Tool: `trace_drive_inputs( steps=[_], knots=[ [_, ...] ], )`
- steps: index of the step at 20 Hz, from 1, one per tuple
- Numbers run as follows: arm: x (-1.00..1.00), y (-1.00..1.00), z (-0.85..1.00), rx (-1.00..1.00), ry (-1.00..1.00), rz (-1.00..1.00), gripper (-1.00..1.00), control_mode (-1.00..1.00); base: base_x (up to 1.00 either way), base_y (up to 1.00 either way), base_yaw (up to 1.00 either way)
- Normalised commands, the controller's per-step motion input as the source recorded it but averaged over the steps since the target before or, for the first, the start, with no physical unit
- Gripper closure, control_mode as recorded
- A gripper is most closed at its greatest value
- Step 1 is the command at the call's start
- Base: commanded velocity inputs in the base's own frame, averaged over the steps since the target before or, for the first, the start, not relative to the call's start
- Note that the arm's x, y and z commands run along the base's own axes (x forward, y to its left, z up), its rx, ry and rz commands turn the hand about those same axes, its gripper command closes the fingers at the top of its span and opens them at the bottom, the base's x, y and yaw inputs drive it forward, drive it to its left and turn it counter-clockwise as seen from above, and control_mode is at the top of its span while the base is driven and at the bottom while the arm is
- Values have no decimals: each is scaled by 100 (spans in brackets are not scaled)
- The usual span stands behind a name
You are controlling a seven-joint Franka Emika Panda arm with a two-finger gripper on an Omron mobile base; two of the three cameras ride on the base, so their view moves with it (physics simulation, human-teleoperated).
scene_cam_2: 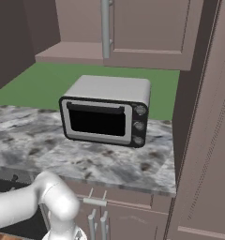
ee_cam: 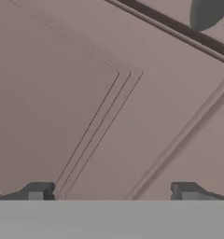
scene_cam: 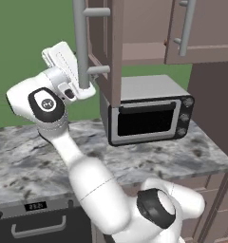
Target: Pick the potato from the counter and place it in the cabinet. Then close the cabinet.
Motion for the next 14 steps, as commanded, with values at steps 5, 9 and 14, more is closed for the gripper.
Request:
trace_drive_inputs(
  steps=[5,9,14],
  knots=[
    [31,-79,12,0,3,-10,-100,-100,0,0,0],
    [49,-99,0,0,5,-4,-100,-100,0,0,0],
    [69,-100,1,0,2,1,-100,-100,0,0,0]
  ],
)
